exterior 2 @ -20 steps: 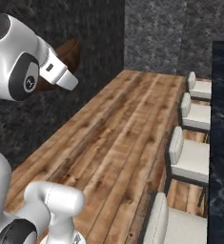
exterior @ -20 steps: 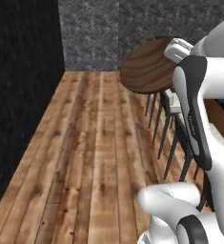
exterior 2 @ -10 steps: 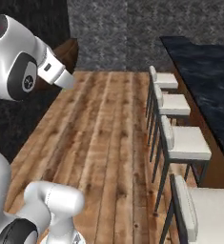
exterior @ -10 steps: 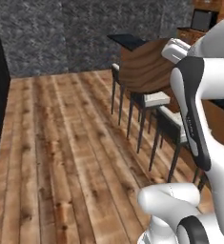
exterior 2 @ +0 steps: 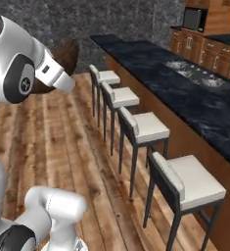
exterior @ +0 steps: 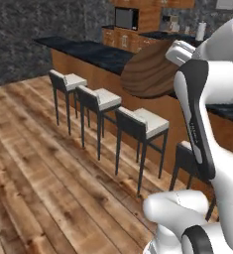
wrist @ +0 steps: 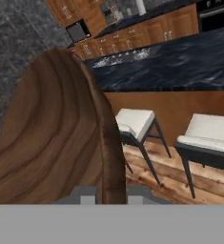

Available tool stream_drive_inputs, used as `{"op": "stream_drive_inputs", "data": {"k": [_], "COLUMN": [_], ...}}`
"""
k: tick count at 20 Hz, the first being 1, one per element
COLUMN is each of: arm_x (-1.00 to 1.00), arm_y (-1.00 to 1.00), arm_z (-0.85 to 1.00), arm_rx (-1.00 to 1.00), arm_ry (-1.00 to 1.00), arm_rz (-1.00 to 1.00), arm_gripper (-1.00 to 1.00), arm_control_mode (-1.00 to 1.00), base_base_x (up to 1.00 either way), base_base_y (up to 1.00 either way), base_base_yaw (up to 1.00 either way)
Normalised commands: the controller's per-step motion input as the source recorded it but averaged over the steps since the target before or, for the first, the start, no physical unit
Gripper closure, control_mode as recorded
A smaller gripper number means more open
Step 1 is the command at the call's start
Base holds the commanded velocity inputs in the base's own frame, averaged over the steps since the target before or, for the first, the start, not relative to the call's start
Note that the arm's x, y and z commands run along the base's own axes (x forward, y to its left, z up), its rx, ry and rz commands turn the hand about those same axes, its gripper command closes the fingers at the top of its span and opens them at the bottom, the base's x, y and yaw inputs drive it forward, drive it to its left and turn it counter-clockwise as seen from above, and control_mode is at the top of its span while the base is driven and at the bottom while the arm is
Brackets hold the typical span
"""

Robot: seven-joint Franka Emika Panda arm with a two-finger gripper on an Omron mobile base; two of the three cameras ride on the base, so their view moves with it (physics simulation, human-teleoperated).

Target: Pick up the bowls from the cabinet and place each bowl in front of a stool on the dining counter.

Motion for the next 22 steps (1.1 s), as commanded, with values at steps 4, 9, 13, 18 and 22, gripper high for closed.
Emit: {"op": "stream_drive_inputs", "data": {"k": [4, 9, 13, 18, 22], "arm_x": [0.0, 0.0, 0.0, 0.0, 0.0], "arm_y": [0.0, 0.0, 0.0, 0.0, 0.0], "arm_z": [0.0, 0.0, 0.0, 0.0, 0.0], "arm_rx": [0.0, 0.0, 0.0, 0.0, 0.0], "arm_ry": [0.0, 0.0, 0.0, 0.0, 0.0], "arm_rz": [0.0, 0.0, 0.0, 0.0, 0.0], "arm_gripper": [1.0, 1.0, 1.0, 1.0, 1.0], "arm_control_mode": [1.0, 1.0, 1.0, 1.0, 1.0], "base_base_x": [0.0, 0.19, 0.38, 0.44, 0.43], "base_base_y": [0.12, 0.27, 0.38, 0.56, 0.6], "base_base_yaw": [-0.62, -0.59, -0.56, -0.55, -0.57]}}
